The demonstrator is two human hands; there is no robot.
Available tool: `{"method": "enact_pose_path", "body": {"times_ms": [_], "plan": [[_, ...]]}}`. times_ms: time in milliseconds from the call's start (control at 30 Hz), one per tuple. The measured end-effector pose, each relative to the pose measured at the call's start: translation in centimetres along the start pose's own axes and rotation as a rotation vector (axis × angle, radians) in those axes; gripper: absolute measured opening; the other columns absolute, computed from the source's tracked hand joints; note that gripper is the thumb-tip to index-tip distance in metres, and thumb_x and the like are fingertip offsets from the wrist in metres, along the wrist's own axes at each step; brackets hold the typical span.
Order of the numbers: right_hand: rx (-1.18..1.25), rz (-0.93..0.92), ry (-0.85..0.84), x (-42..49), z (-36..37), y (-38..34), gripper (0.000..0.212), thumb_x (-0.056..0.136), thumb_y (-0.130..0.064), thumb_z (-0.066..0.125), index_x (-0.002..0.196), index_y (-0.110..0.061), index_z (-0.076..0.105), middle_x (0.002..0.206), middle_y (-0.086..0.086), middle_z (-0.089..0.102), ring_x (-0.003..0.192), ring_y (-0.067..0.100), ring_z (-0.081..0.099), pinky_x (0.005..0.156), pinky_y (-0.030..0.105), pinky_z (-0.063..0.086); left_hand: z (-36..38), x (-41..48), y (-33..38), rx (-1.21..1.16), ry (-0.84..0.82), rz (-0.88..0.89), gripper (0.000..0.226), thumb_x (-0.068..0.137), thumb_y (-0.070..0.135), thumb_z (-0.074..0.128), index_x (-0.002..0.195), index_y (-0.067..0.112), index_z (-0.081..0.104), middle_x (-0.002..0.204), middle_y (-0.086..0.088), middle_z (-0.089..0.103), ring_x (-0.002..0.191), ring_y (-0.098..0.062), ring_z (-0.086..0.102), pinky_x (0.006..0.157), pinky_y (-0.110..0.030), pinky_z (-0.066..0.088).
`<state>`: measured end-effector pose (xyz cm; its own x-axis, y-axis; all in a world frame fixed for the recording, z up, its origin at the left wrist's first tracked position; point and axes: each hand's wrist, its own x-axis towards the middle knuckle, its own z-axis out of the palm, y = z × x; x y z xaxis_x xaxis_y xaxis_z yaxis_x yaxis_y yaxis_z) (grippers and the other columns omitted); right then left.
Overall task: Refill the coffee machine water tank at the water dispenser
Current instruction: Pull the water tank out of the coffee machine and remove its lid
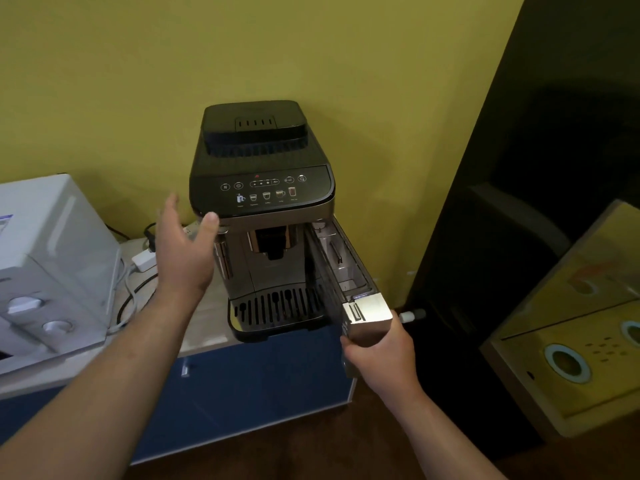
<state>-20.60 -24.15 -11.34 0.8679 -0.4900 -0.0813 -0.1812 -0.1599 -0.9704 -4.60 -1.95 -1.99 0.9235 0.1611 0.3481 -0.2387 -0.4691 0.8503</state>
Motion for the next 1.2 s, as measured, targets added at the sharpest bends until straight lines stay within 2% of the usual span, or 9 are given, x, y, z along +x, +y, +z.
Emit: {"method": "enact_pose_path", "body": {"times_ms": [133, 200, 300, 600, 667, 833, 933, 1033, 1200], "plan": [[-0.033, 0.009, -0.025, -1.2, -2.0, 0.6, 0.056, 0.066, -0.015, 0.087, 0.105, -0.033, 0.051, 0.097, -0.017, 0.061, 0.088, 0.002, 0.060, 0.056, 0.007, 0.048, 0.8, -4.8, 1.4, -0.012, -0.005, 0.144, 0.056, 0.087, 0.039, 0.051, 0.136, 0.012, 0.050, 0.126, 0.005, 0.046, 0.118, -0.012, 0.044, 0.097, -0.033, 0.038], [-0.058, 0.007, -0.022, -2.0, -3.0, 0.9, 0.054, 0.064, -0.016, 0.088, 0.101, -0.033, 0.053, 0.097, -0.013, 0.063, 0.090, 0.005, 0.063, 0.057, 0.009, 0.050, 2.1, -6.5, 1.5, -0.019, -0.072, 0.125, 0.046, 0.082, 0.044, 0.052, 0.118, 0.017, 0.058, 0.115, 0.001, 0.055, 0.105, -0.016, 0.052, 0.089, -0.034, 0.046], [-0.081, -0.001, -0.004, -3.4, -4.6, 1.1, 0.056, 0.060, -0.015, 0.090, 0.098, -0.035, 0.055, 0.094, -0.011, 0.066, 0.088, 0.005, 0.065, 0.059, 0.011, 0.051, 5.0, -8.9, 3.2, -0.059, -0.242, 0.014, 0.008, 0.087, 0.030, 0.064, 0.088, 0.022, 0.062, 0.094, -0.005, 0.064, 0.087, -0.019, 0.060, 0.080, -0.040, 0.054], [-0.110, -0.048, 0.078, -8.2, -9.1, 1.8, 0.069, 0.053, -0.016, 0.093, 0.104, -0.041, 0.055, 0.096, -0.017, 0.063, 0.092, -0.005, 0.061, 0.061, 0.003, 0.047, 12.2, -15.7, 8.6, -0.063, -0.573, -0.110, 0.031, 0.088, 0.037, 0.066, 0.069, 0.015, 0.054, 0.086, 0.001, 0.061, 0.090, -0.011, 0.058, 0.068, -0.025, 0.040], [-0.153, -0.089, 0.095, -8.7, -9.8, 2.0, 0.072, 0.054, -0.013, 0.092, 0.106, -0.045, 0.054, 0.097, -0.021, 0.062, 0.096, -0.016, 0.055, 0.066, -0.001, 0.044, 13.0, -16.3, 9.2, -0.020, -0.553, -0.089, 0.036, 0.085, 0.041, 0.066, 0.064, 0.016, 0.051, 0.086, -0.002, 0.061, 0.087, -0.014, 0.060, 0.062, -0.026, 0.038], [-0.194, -0.089, 0.133, -9.3, -10.5, 2.9, 0.089, 0.052, -0.022, 0.093, 0.131, -0.025, 0.052, 0.108, -0.022, 0.058, 0.101, -0.021, 0.048, 0.072, -0.003, 0.041, 14.1, -17.4, 9.8, 0.073, -0.524, -0.048, 0.033, 0.079, 0.041, 0.067, 0.060, 0.020, 0.049, 0.088, -0.002, 0.060, 0.094, -0.023, 0.063, 0.063, -0.031, 0.043], [-0.219, -0.126, 0.134, -9.5, -10.6, 3.1, 0.091, 0.052, -0.019, 0.093, 0.133, -0.021, 0.051, 0.109, -0.025, 0.054, 0.102, -0.026, 0.044, 0.074, -0.006, 0.036, 14.3, -18.0, 10.1, 0.037, -0.506, -0.058, 0.033, 0.080, 0.035, 0.065, 0.059, 0.020, 0.045, 0.092, -0.009, 0.068, 0.118, -0.037, 0.059, 0.070, -0.034, 0.046], [-0.234, -0.142, 0.135, -9.5, -10.5, 3.3, 0.094, 0.052, -0.017, 0.093, 0.135, -0.020, 0.048, 0.110, -0.030, 0.049, 0.103, -0.030, 0.039, 0.075, -0.008, 0.033, 13.9, -18.3, 10.9, -0.004, -0.493, -0.095, 0.032, 0.080, 0.022, 0.064, 0.054, 0.018, 0.045, 0.063, 0.008, 0.054, 0.122, -0.040, 0.056, 0.079, -0.037, 0.051], [-0.231, -0.135, 0.122, -9.2, -10.1, 3.5, 0.097, 0.053, -0.022, 0.093, 0.138, -0.023, 0.046, 0.117, -0.023, 0.055, 0.109, -0.021, 0.044, 0.078, -0.006, 0.035, 13.3, -18.2, 11.3, -0.040, -0.426, -0.140, 0.037, 0.075, 0.016, 0.066, 0.045, 0.017, 0.044, 0.051, 0.009, 0.048, 0.113, -0.036, 0.063, 0.088, -0.037, 0.055]]}}
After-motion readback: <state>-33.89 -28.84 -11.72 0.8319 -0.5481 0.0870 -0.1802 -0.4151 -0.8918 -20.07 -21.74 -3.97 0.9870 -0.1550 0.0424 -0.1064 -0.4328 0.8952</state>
